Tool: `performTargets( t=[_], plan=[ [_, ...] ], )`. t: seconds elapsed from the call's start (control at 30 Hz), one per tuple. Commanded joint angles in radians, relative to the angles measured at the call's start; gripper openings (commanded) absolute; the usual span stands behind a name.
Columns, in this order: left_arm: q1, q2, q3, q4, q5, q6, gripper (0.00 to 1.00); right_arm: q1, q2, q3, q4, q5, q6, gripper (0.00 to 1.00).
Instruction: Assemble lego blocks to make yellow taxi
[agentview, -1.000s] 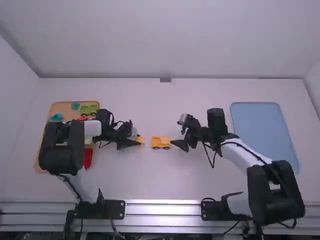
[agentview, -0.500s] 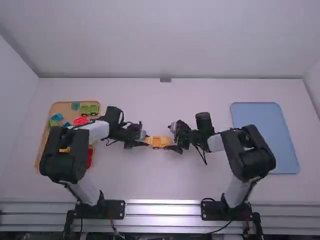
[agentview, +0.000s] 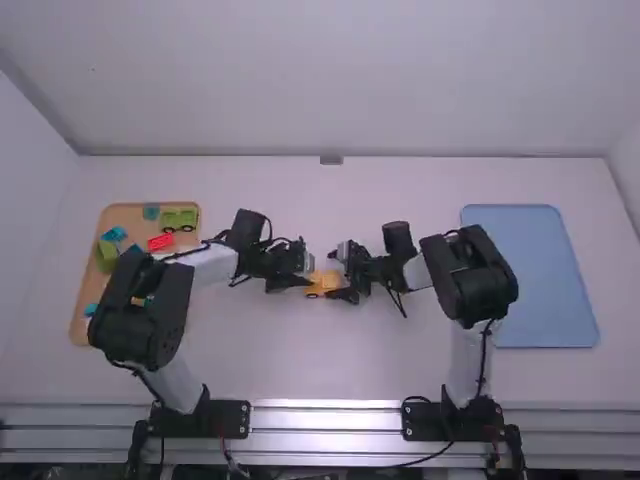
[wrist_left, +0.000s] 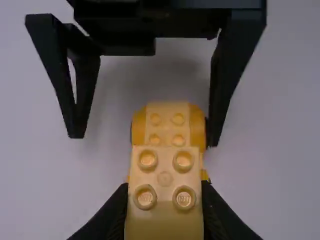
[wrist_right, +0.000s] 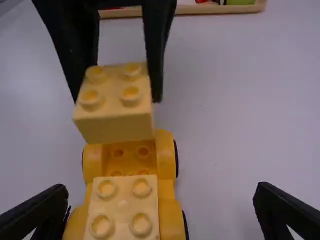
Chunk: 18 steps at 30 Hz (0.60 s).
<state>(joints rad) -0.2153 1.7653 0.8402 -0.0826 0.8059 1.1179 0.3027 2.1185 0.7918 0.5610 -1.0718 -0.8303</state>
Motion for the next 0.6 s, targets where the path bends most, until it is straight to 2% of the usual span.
performTargets(
  t=[0.0,0.2,0.57],
  plan=[
    [-0.008,0.020,0.003,0.011,-0.011,-0.068,0.13,0.005,0.021,0.012,-0.013,-0.019,-0.016,0.99],
    [-0.007,0.040,0.002,0.012,-0.011,-0.074,0.14,0.021,0.021,0.012,-0.100,0.025,-0.097,0.99],
    [-0.008,0.066,-0.022,0.020,-0.010,-0.049,0.17,0.039,0.021,0.012,-0.124,0.085,-0.113,1.00]
  ],
)
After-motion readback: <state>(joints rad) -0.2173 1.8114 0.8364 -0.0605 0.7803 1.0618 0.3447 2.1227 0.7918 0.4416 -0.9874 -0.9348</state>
